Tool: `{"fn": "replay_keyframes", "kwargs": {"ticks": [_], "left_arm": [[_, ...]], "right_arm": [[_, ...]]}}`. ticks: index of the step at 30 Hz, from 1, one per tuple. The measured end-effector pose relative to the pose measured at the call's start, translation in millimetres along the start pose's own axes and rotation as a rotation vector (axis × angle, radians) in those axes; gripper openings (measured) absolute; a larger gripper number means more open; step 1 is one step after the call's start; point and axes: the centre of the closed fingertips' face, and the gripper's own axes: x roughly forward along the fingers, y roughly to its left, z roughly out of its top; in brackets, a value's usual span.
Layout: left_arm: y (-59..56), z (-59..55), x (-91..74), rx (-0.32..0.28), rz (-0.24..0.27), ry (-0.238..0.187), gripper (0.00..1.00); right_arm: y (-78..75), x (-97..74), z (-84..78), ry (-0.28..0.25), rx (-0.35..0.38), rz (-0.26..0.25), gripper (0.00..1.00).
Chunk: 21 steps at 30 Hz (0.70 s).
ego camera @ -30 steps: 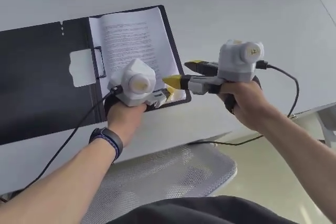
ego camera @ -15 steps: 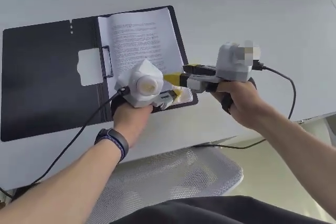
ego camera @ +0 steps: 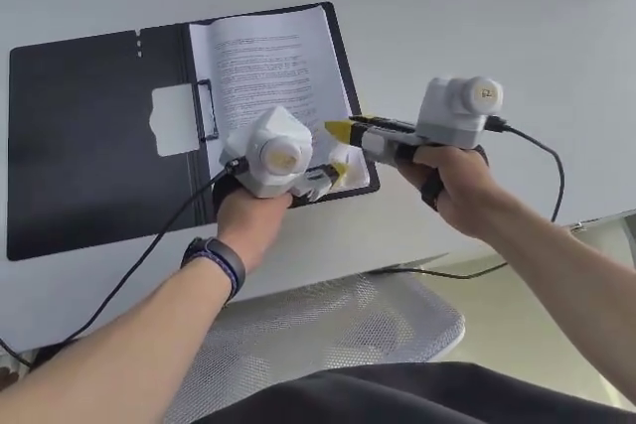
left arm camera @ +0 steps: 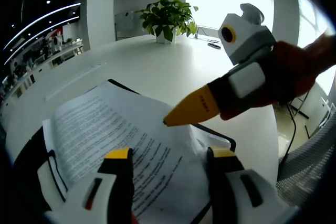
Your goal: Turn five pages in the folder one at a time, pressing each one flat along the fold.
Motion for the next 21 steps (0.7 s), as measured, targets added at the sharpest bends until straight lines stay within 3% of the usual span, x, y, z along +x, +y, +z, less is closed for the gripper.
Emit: {"fn": "replay_keyframes", "kwargs": {"ticks": [7,21], "left_arm": [[1.1,-0.7,1.6,-0.004,0.001,0.001,0.56],[0.9,-0.8,1.9,-0.016,-0.006,0.001,0.57]], "right_arm": [[-2.9,1.2,2.1,-0.02,0.026,-0.004,0.05],[-1.7,2.0,4.5,-0.026,0.052,-0.003,0.02]]}}
